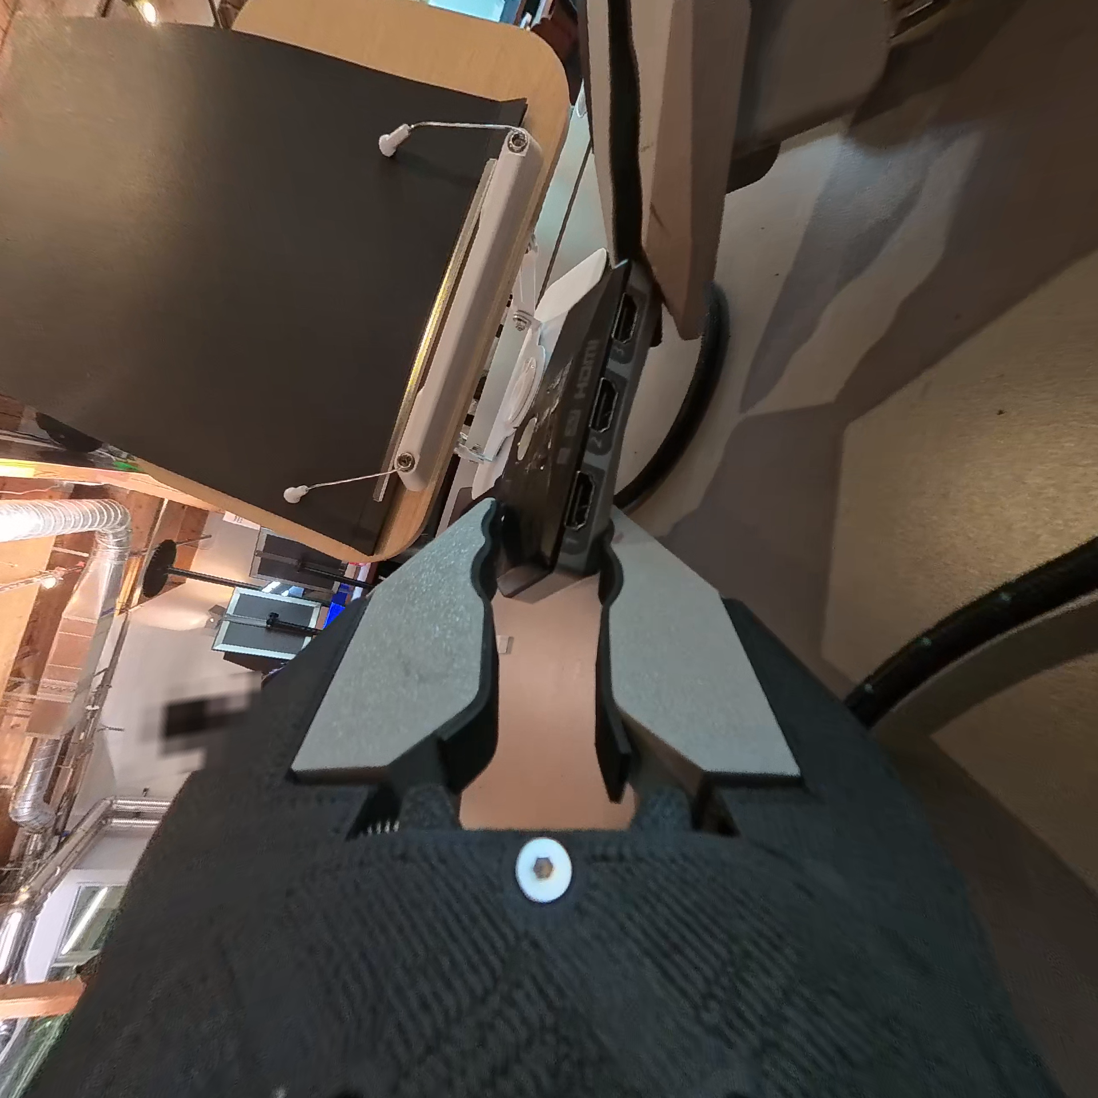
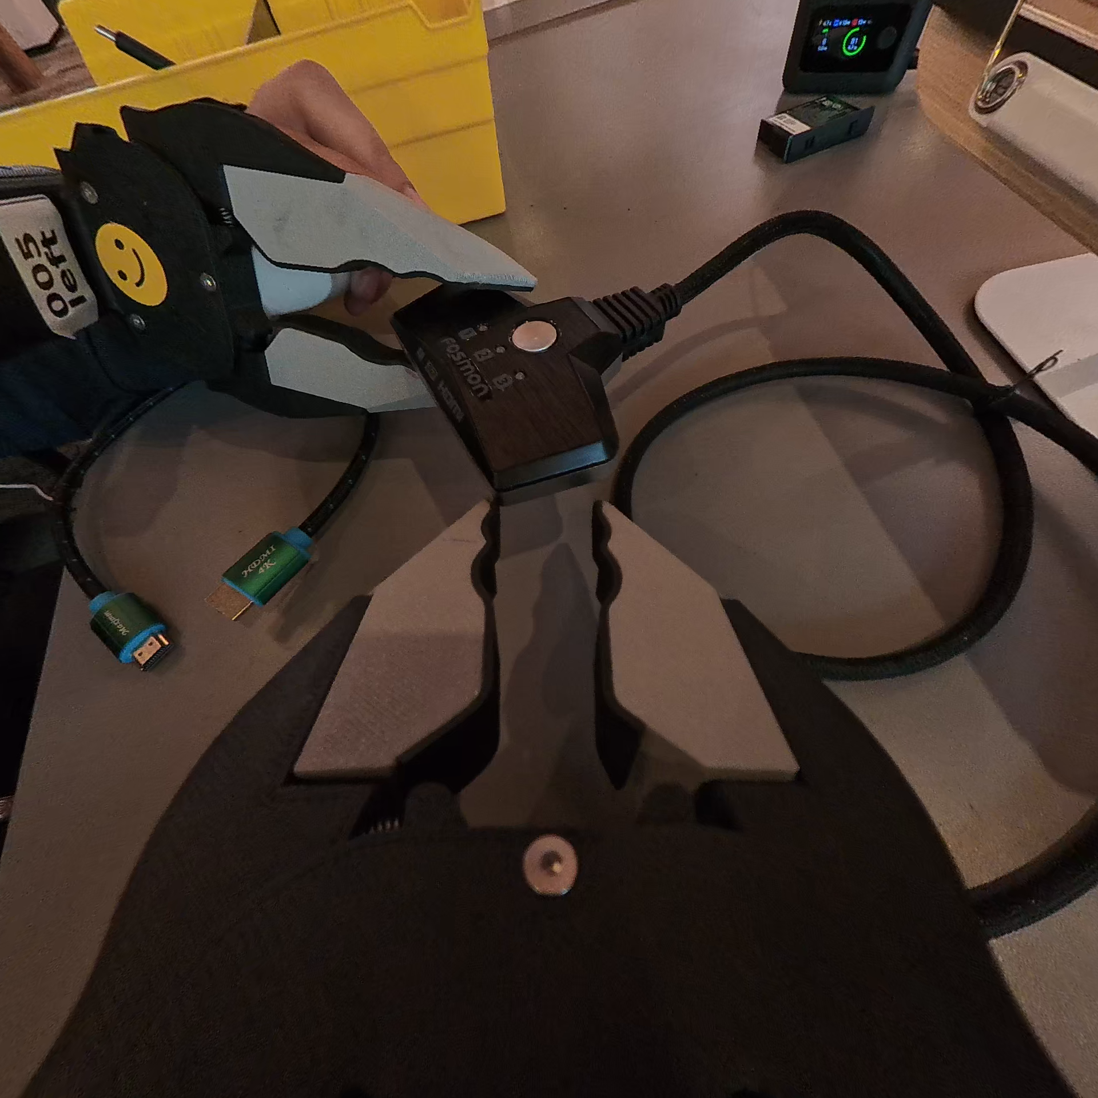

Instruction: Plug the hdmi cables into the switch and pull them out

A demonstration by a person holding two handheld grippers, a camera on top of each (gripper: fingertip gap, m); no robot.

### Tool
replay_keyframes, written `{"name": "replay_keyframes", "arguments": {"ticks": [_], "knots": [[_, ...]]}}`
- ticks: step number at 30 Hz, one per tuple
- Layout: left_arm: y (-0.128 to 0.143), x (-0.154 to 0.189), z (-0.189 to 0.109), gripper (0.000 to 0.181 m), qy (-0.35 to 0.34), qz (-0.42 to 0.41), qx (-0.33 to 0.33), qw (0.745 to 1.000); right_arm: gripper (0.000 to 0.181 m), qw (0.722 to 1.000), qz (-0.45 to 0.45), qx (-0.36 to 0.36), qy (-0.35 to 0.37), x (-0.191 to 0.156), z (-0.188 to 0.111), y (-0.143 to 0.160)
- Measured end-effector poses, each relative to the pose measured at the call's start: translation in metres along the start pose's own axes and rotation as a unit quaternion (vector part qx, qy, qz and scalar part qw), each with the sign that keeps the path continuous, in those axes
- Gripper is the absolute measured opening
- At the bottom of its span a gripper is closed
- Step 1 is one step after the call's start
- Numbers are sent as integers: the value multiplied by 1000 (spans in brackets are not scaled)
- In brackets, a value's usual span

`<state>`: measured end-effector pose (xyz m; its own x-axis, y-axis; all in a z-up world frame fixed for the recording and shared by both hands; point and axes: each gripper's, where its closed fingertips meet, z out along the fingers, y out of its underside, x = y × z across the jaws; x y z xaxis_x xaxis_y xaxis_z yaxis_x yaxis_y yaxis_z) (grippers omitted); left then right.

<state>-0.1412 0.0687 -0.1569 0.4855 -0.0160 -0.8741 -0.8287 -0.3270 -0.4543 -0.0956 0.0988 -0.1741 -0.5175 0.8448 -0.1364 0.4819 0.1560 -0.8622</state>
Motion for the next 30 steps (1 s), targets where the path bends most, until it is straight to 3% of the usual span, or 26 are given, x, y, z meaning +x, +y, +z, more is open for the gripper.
{"name": "replay_keyframes", "arguments": {"ticks": [9,12,30], "knots": [[1,0,0,29,-2,1,-2,1000,27,1000,-2,-3,5,2,0,1],[-1,-2,-1,29,-5,-4,5,1000,3,998,-14,-25,48,14,0,9],[0,-3,-1,29,-7,-4,4,1000,0,997,-29,-17,72,20,-3,6]]}}
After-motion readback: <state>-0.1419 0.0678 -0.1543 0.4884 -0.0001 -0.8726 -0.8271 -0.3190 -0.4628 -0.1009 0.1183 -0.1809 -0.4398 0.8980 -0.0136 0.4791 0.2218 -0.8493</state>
